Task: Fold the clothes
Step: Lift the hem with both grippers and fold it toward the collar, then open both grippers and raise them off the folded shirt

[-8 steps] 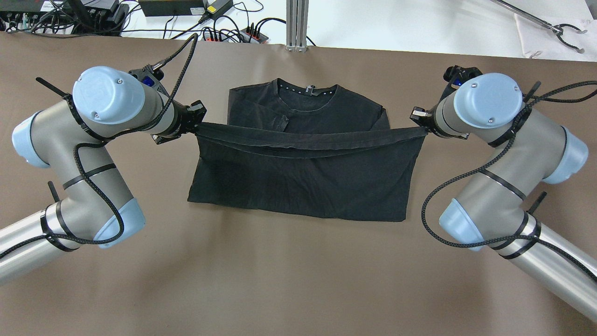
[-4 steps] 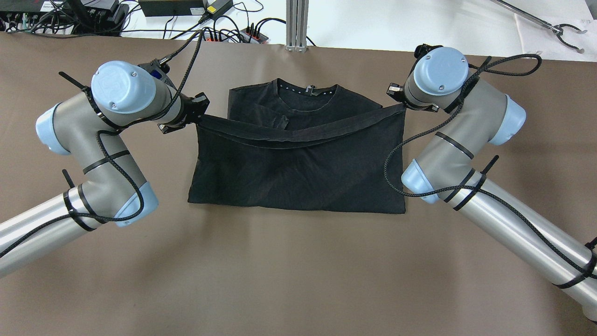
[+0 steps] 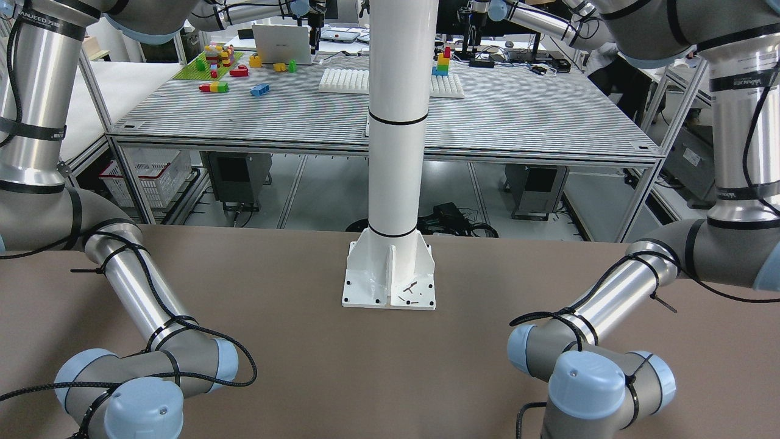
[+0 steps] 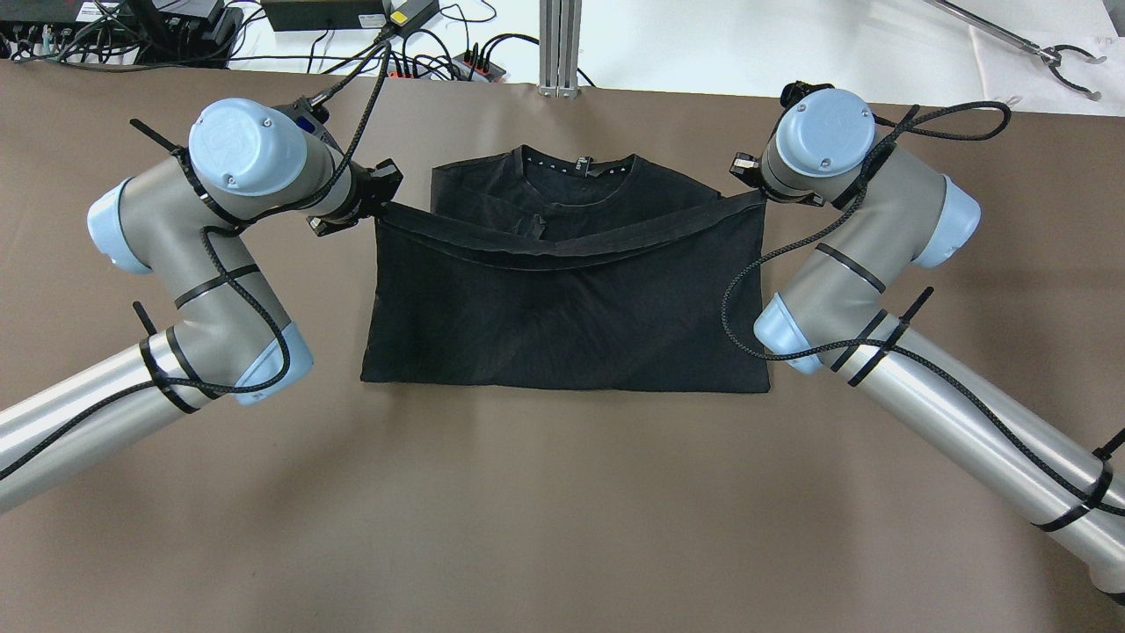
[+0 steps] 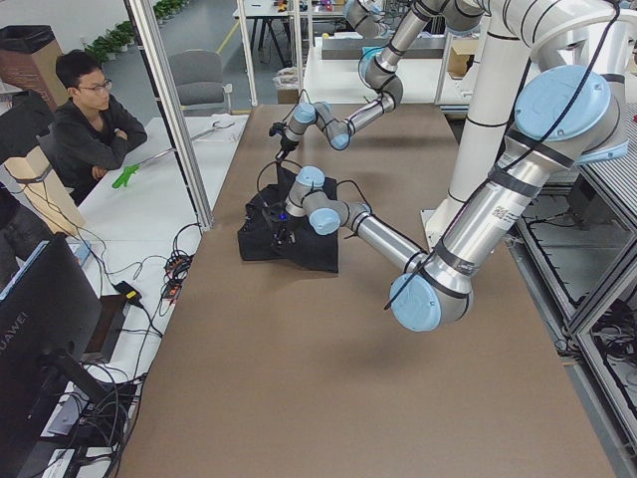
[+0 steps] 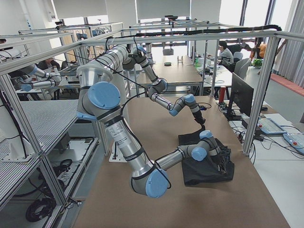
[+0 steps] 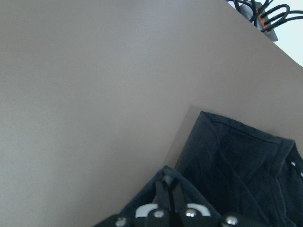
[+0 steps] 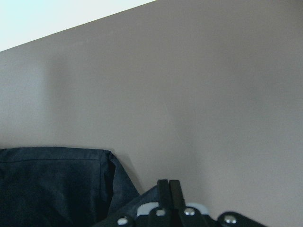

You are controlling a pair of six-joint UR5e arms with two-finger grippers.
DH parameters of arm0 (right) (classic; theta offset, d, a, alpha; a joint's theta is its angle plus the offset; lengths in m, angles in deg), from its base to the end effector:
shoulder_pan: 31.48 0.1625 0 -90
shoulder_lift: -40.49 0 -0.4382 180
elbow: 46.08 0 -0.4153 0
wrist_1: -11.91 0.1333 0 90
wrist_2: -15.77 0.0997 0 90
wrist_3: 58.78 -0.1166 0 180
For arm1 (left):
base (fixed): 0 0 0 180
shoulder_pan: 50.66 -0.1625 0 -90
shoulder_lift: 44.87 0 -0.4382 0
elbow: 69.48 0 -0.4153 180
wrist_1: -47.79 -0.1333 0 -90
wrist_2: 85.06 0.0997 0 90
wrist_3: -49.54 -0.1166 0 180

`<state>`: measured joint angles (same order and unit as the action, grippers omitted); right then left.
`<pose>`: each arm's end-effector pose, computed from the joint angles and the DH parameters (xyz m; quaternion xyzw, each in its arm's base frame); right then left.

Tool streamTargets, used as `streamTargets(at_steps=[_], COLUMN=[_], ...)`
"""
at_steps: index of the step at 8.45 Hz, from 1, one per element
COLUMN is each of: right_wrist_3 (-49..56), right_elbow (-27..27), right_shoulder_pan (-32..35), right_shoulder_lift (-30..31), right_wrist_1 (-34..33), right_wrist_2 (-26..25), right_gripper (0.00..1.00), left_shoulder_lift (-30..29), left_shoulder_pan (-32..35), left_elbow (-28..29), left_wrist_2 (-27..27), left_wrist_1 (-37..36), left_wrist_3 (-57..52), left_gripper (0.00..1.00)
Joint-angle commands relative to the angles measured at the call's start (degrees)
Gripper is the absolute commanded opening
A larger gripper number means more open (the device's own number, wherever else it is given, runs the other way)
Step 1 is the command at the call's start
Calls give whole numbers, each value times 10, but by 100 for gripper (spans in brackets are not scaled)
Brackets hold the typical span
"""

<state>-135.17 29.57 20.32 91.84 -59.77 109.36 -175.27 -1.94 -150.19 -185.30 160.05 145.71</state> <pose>-0.3984 -0.7100 0.3519 0.1717 -0.3214 0.2939 0.8837 0.4374 -0.6688 0.2701 0.0880 0.4457 -0.3746 0.8082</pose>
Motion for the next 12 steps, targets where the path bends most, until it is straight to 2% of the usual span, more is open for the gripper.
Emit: streamTargets(at_steps=[1, 2, 3, 4, 5, 6, 8, 9, 10, 11, 12], right_wrist_3=[-3, -3, -8, -30, -71, -101, -108, -110, -115, -135, -181], right_elbow=[-8, -9, -17, -38, -50, -52, -40, 25, 114, 163, 179], right_shoulder_pan=[0, 0, 0, 0, 0, 0, 0, -6, -24, -61, -85], right_shoulder_lift=[-3, -5, -12, -16, -20, -32, -27, 25, 98, 144, 179], right_wrist_1=[7, 7, 11, 46, 82, 85, 87, 95, 104, 114, 148], right_wrist_2=[-1, -2, -1, -2, -5, -6, -4, 2, 3, 2, 0], right_gripper=[2, 2, 7, 48, 81, 93, 94, 94, 94, 94, 94], left_shoulder_lift=[-11, -11, -10, -10, -10, -10, -10, -10, -9, -10, -10], left_shoulder_pan=[22, 27, 34, 41, 46, 55, 60, 60, 61, 61, 60], left_elbow=[64, 78, 110, 149, 155, 158, 166, 165, 165, 160, 160], left_wrist_2=[-5, -14, -14, -15, -16, -27, -36, -36, -36, -36, -36], left_wrist_1=[61, 67, 101, 153, 157, 157, 159, 159, 159, 159, 160], left_wrist_3=[-25, -28, -35, -61, -64, -65, -65, -63, -61, -60, -60], left_gripper=[1, 6, 41, 80, 93, 94, 94, 94, 94, 94, 94])
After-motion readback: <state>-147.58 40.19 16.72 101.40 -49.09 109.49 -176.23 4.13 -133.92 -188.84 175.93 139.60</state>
